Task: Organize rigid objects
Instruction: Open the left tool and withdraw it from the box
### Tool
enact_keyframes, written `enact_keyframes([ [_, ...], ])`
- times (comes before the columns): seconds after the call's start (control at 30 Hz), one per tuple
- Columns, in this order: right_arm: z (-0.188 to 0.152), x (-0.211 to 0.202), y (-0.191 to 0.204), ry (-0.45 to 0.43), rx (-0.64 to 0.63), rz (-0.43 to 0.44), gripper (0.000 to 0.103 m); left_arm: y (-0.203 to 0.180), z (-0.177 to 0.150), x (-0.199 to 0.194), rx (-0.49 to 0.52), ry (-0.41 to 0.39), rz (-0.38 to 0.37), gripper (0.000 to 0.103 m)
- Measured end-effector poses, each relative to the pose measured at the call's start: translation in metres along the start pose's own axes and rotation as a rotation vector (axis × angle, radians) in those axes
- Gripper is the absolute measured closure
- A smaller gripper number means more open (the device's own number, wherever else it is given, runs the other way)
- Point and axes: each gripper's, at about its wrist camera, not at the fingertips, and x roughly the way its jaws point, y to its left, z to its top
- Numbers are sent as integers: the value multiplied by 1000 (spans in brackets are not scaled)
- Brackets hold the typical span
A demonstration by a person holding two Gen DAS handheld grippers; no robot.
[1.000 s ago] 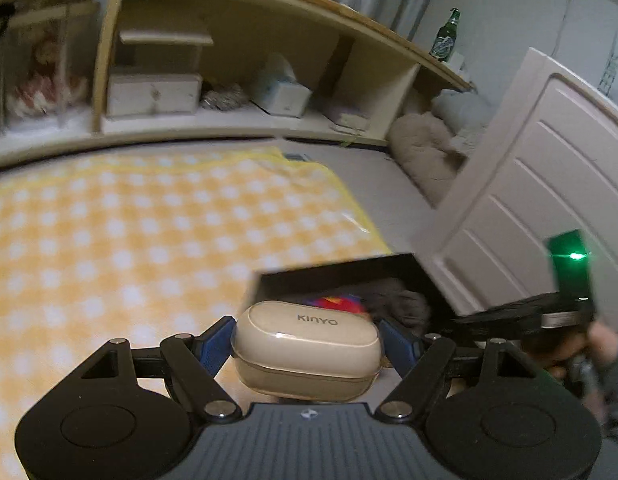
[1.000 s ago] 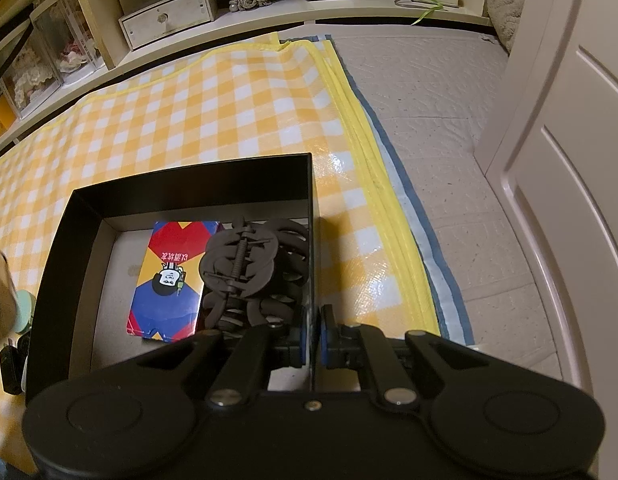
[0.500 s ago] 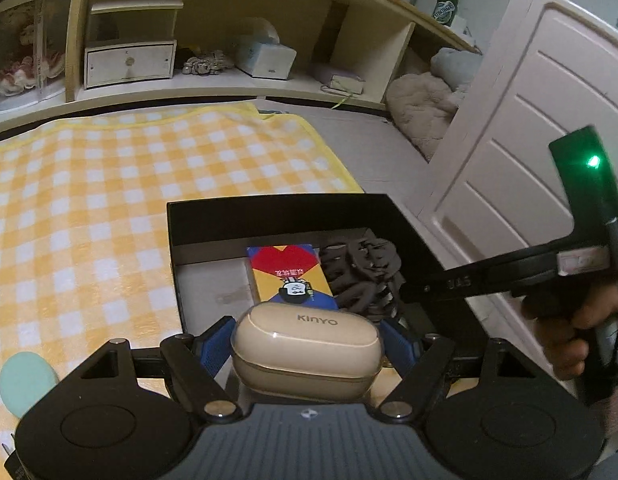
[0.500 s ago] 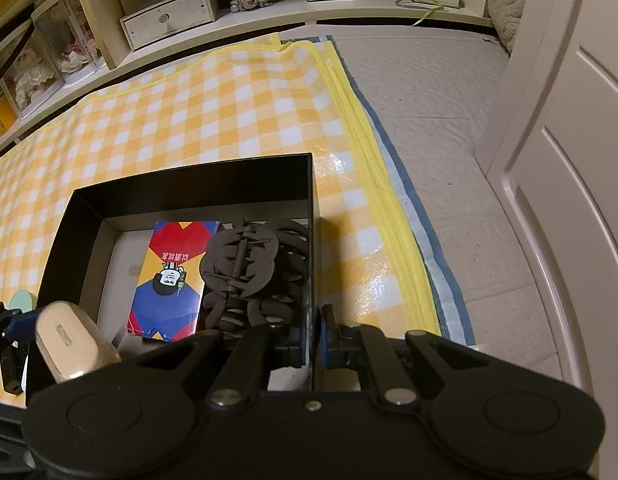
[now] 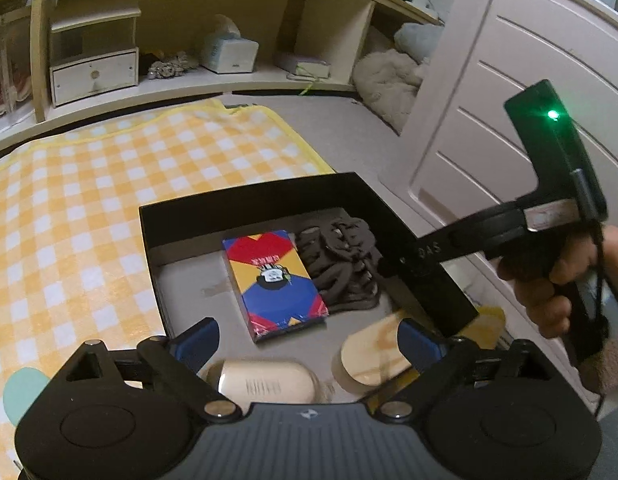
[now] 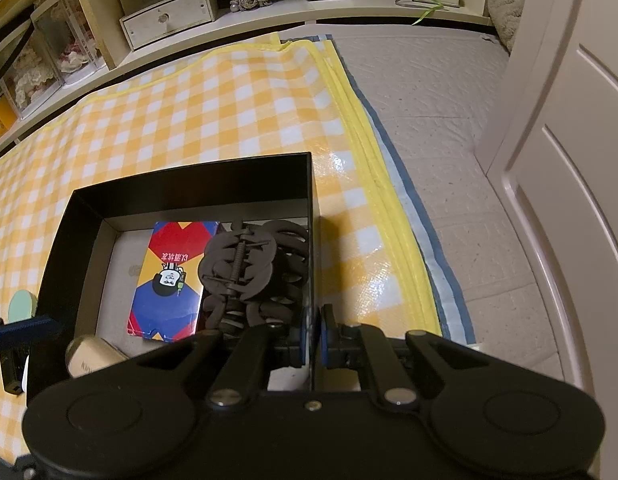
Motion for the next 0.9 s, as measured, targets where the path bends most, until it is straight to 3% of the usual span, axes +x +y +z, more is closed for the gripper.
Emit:
enact_keyframes([
  [0.47, 1, 1, 0, -1, 1, 0, 96, -9, 0, -24, 52, 55, -26, 3],
  [0.9, 1, 1, 1, -1, 4, 1, 96, -20, 2, -45, 91, 52, -22, 0],
])
